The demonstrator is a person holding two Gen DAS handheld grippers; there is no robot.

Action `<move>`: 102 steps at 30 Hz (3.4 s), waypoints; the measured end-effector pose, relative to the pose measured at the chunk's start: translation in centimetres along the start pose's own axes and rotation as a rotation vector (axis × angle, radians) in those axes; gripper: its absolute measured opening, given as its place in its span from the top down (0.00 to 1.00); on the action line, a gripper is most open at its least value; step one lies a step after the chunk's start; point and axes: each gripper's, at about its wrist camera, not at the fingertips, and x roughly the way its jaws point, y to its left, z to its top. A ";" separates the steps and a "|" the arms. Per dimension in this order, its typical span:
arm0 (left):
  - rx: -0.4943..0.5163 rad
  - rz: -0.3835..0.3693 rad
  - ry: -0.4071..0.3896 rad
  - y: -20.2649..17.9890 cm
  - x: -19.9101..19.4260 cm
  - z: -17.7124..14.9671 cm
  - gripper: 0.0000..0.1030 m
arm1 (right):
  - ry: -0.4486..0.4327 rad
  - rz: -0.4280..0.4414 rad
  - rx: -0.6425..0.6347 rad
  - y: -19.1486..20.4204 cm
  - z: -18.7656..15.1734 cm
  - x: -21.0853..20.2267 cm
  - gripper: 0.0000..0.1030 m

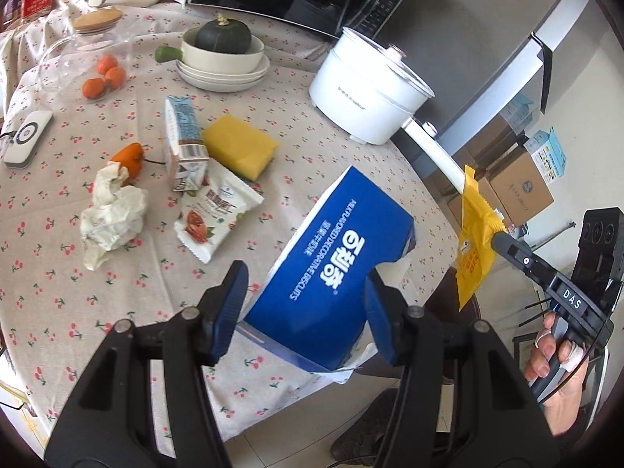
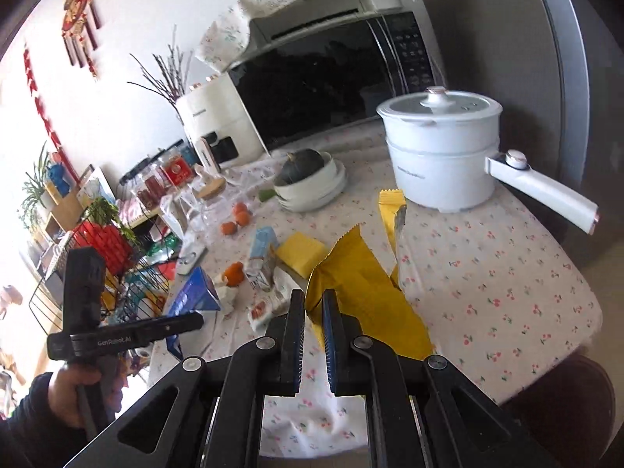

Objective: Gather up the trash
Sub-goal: 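Grasp the yellow snack wrapper with the right tool while the left tool holds the blue box, then carry the blue box and yellow wrapper over the brown bin and open both tools, then grasp the open white paper carton with the right tool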

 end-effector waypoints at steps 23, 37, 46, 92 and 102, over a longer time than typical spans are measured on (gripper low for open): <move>0.332 -0.129 0.233 -19.6 13.3 -6.7 0.42 | 0.006 -0.220 0.227 -16.6 -9.7 -11.6 0.91; 0.374 -0.112 0.230 -21.9 15.5 -8.0 0.01 | 0.032 -0.268 0.263 -19.7 -11.4 -13.0 0.90; 0.448 -0.011 0.162 -19.2 12.3 -6.6 0.00 | 0.054 -0.269 0.251 -19.8 -10.9 -11.9 0.90; 0.107 0.241 0.029 6.6 -2.2 -2.4 0.00 | 0.240 -0.294 0.062 -2.3 -4.0 6.7 0.17; 0.062 0.261 0.047 8.6 -2.0 -2.3 0.00 | 0.290 -0.280 0.041 1.1 -3.1 12.5 0.17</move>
